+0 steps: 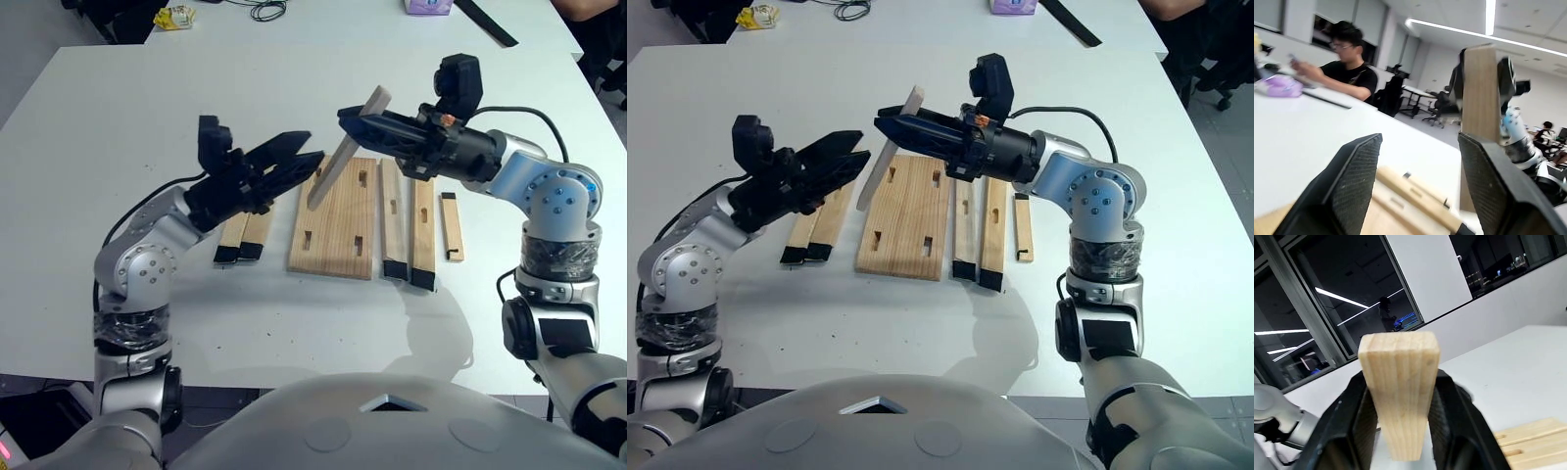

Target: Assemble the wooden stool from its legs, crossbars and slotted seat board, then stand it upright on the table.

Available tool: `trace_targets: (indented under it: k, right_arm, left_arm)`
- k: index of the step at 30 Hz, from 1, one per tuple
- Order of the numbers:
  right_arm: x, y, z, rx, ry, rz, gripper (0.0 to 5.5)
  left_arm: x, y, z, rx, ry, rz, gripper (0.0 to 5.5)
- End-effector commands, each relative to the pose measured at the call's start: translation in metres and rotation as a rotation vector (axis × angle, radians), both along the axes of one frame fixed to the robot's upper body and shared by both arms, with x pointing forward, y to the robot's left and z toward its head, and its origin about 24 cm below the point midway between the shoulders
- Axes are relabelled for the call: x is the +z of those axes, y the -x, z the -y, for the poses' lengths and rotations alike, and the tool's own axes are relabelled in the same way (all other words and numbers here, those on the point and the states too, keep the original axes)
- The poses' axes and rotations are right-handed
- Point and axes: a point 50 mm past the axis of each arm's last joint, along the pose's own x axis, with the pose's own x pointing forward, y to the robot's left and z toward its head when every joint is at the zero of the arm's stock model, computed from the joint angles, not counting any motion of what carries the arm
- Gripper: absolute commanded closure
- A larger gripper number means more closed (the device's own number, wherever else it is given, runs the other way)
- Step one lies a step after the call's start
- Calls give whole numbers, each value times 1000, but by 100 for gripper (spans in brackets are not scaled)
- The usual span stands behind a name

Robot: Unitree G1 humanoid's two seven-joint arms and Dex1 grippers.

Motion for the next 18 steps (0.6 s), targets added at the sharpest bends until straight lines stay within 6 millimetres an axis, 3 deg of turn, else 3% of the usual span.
trace_targets:
  k: [1,5,11,18]
  right_arm:
    - [2,-13,23,-124,108,109,418]
    - [-2,-21,41,-169,194,175,418]
    - [-31,-25,79,-137,463,278,418]
    - [-44,-34,94,-68,605,367,418]
  left_arm:
    - [-7,13,-7,13,-50,-22,264]
    - [-13,25,-8,41,-60,-38,264]
    - [-6,6,-24,249,-44,45,264]
    - [-5,0,-28,368,-9,79,264]
